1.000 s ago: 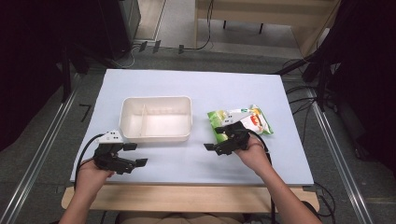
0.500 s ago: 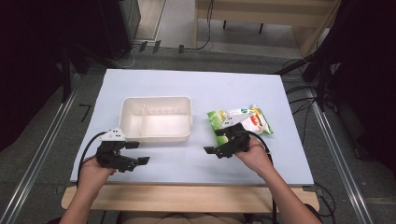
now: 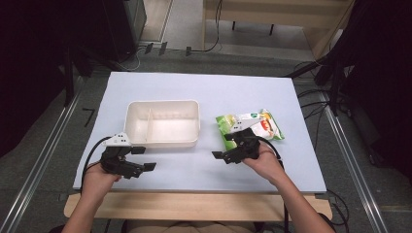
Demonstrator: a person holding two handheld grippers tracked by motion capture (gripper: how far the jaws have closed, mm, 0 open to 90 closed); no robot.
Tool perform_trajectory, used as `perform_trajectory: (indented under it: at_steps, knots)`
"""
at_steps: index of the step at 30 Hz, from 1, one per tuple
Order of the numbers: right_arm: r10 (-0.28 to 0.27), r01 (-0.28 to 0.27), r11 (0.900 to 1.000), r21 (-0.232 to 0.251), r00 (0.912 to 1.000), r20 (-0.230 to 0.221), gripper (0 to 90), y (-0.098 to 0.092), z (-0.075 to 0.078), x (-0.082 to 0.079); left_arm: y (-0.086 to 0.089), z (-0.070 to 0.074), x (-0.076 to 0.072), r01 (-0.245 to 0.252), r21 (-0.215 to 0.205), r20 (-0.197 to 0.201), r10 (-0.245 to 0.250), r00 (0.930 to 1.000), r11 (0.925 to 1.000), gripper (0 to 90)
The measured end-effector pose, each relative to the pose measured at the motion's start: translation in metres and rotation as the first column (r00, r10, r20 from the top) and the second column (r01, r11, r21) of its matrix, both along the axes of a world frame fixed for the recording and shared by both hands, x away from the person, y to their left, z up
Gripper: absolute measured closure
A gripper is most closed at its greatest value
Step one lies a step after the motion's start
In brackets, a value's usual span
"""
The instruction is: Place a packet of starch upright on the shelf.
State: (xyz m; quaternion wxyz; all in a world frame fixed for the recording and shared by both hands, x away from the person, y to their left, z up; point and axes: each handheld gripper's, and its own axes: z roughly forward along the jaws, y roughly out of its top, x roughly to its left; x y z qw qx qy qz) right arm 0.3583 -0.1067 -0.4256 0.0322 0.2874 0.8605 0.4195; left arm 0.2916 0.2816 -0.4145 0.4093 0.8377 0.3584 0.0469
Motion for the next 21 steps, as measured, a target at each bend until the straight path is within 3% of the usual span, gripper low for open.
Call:
perform_trajectory:
  at_steps: [7, 11, 21]
  knots:
    - [0.006, -0.006, 1.0, -0.01, 1.0, -0.004, 16.2, -0.01, 0.007, -0.004, 0.002, 0.001, -0.001, -0.007, -0.016, 0.004, 0.008, 1.0, 0.9998, 21.4]
    - [-0.041, 0.041, 0.999, 0.016, 0.9991, 0.01, 20.1, -0.026, 0.015, -0.008, 0.002, 0.001, -0.001, -0.008, -0.015, 0.007, 0.008, 0.9999, 0.9999, 21.4]
    - [-0.136, 0.135, 0.991, 0.014, 0.9898, 0.044, 32.6, -0.064, 0.02, -0.014, 0.003, 0.001, -0.001, -0.007, -0.021, 0.007, 0.008, 0.9999, 0.9998, 21.4]
